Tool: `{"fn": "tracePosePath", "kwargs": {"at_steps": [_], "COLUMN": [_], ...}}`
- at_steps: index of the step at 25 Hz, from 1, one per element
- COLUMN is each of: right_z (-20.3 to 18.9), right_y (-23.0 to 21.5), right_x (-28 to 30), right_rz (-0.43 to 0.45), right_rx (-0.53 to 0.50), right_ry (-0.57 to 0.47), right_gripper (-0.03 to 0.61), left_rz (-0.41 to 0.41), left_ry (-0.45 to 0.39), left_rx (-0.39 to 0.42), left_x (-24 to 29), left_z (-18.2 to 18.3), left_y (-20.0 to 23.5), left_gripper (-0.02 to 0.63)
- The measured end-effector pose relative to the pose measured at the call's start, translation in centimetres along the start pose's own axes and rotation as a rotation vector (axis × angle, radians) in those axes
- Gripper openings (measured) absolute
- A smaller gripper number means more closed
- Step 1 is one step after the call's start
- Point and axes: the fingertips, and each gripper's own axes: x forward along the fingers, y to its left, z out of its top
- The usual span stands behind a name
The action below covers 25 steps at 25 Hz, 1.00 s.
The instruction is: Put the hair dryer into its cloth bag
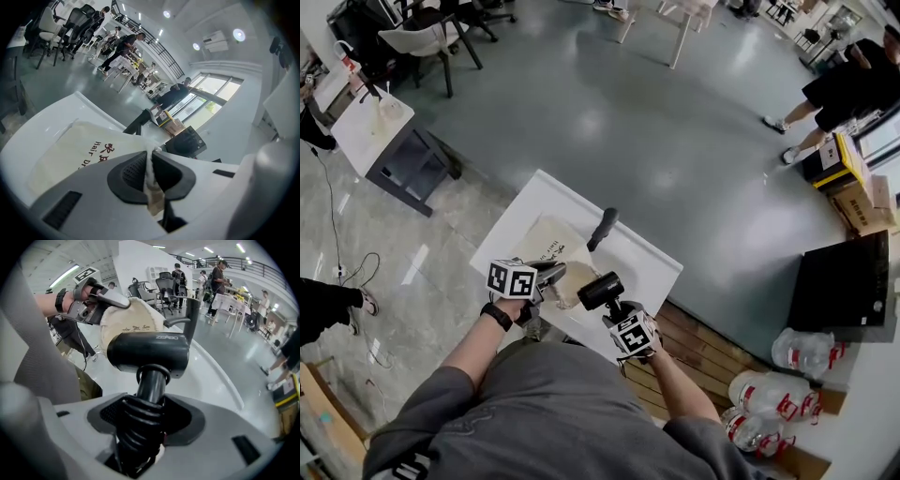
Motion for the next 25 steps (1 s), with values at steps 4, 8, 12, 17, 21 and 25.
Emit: {"fn": "tracePosePath", "kwargs": {"at_steps": [4,8,12,17,21,25], "right_z": [1.3,2.1,2.2,1.9,1.9,2.2], "right_y": [1.0,1.7,2.2,2.3,2.5,2.7], "right_x": [0.2,0.6,0.8,0.5,0.5,0.7], "right_rz": [0.008,0.002,-0.006,-0.027,-0.035,-0.051], "right_rx": [-0.077,-0.13,-0.16,-0.192,-0.23,-0.283], "right_ry": [0.009,0.023,0.029,0.026,0.036,0.047], "right_gripper": [0.242,0.242,0.242,0.242,0.242,0.242], "left_rz": [0.002,0.011,0.022,0.021,0.029,0.029], "left_ry": [-0.002,0.006,0.01,-0.012,-0.011,-0.007], "left_rx": [0.006,0.004,0.002,-0.02,-0.022,-0.017], "left_x": [0.1,0.1,0.1,0.1,0.3,0.3], "left_z": [0.0,-0.2,-0.3,-0.1,-0.2,-0.3], "left_y": [-0.3,0.0,0.2,0.4,0.6,0.4], "left_gripper": [0.021,0.021,0.021,0.021,0.021,0.021]}}
